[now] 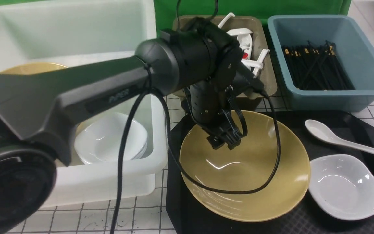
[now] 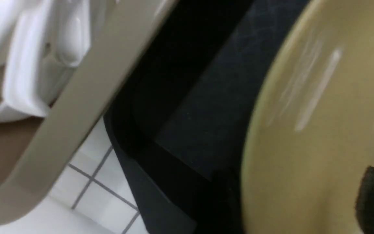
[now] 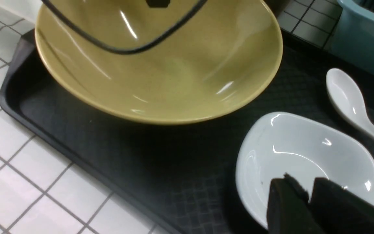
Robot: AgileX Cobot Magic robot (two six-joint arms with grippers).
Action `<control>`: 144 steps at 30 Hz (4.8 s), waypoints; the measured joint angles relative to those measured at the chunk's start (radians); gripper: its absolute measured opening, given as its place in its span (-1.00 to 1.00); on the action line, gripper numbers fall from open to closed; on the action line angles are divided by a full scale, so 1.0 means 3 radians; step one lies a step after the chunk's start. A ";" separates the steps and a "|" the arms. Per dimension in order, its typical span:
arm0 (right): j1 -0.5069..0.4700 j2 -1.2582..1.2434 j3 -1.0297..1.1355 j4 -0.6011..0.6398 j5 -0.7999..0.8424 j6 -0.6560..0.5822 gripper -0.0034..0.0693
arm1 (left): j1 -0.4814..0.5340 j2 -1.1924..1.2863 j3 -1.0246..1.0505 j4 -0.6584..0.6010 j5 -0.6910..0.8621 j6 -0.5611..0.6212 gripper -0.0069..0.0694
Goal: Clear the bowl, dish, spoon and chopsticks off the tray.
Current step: Use the left arm to grab the yellow noodle bowl on the left, then use the left arm to put the noodle bowl into the large storage box on the left, then use the right arm to grab the plate, then use the right arm to put the plate into the large storage box on the left, then use the right arm to grab the soup spoon in the middle
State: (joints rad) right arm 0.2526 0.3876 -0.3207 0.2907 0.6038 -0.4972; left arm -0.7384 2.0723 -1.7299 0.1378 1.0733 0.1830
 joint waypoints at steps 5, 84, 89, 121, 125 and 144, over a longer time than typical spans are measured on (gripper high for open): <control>0.0000 0.0000 0.0000 0.0000 0.0000 0.0000 -0.47 | 0.0004 0.0013 0.0000 -0.0123 -0.0099 -0.0025 -0.47; -0.0618 0.3576 -0.1550 -0.1051 0.0409 0.1321 0.75 | 0.1918 -0.3804 0.1742 -0.0738 -0.0695 -0.0184 -0.01; -0.0636 0.3890 -0.1550 -0.0936 0.0247 0.1321 0.46 | 0.1860 -0.4153 0.1742 -0.0332 -0.0422 -0.0319 -0.03; 0.1495 0.4990 -0.4899 -0.0030 0.0457 0.0980 -0.69 | 0.1856 -0.6058 0.4286 0.1377 -0.1464 -0.2121 -0.84; 0.1654 0.5631 -0.5602 -0.0368 0.0862 0.1144 -0.69 | 0.1856 -0.6058 0.4293 0.1385 -0.1506 -0.2106 -0.85; 0.1251 0.4984 -0.5527 -0.0795 0.1845 0.0669 0.39 | 0.1856 -0.6058 0.4293 0.1342 -0.1516 -0.2098 -0.86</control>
State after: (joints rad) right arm 0.6279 1.8829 -1.9788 0.0523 1.1572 -0.2966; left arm -0.1815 0.2548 -0.4420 0.5404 0.6184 -0.4464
